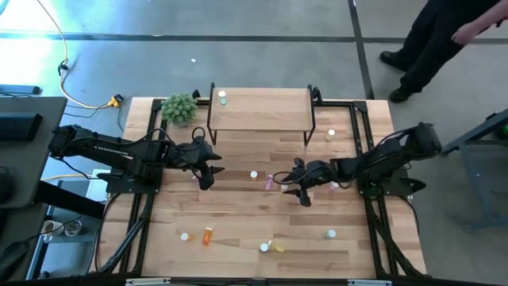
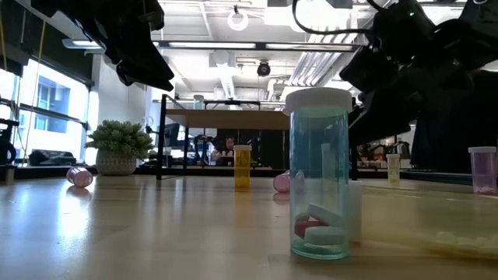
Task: Pick and place medicine bottles onto shelf by color
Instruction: Put the middle yellow pill bottle on the shelf
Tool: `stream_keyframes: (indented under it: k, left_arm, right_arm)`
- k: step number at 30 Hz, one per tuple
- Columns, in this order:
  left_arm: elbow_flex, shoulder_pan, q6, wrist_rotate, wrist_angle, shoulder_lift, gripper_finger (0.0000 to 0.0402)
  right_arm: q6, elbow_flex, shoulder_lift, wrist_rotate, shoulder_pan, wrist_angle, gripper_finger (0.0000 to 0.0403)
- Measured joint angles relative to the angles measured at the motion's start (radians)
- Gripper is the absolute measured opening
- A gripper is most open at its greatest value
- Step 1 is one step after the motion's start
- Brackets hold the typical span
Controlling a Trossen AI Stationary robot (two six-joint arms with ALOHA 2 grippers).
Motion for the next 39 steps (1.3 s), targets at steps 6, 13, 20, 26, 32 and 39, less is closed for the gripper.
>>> stream_keyframes:
  k: [6,13,20,26,32,39]
  left_arm:
    - [0.0,0.0,0.0,0.0,0.0,0.0,0.0202]
    - [0.0,0.0,0.0,0.0,0.0,0.0,0.0202]
    - [0.0,0.0,0.0,0.0,0.0,0.0,0.0202]
    - [0.0,0.0,0.0,0.0,0.0,0.0,0.0202]
    - [0.0,0.0,0.0,0.0,0.0,0.0,0.0202]
    - [0.0,0.0,0.009,0.0,0.0,0.0,0.0202]
  right_arm:
    - [0.0,0.0,0.012,0.0,0.005,0.008,0.0204]
    - [0.0,0.0,0.012,0.0,0.005,0.006,0.0153]
    - [0.001,0.0,0.012,0.0,0.005,0.004,0.0114]
    - [0.026,0.0,0.005,0.0,0.003,0.0,0.0107]
    - [0.039,-0.001,-0.06,0.0,-0.009,0.0,0.0105]
    - [0.09,-0.001,-0.19,0.0,-0.091,0.001,0.0104]
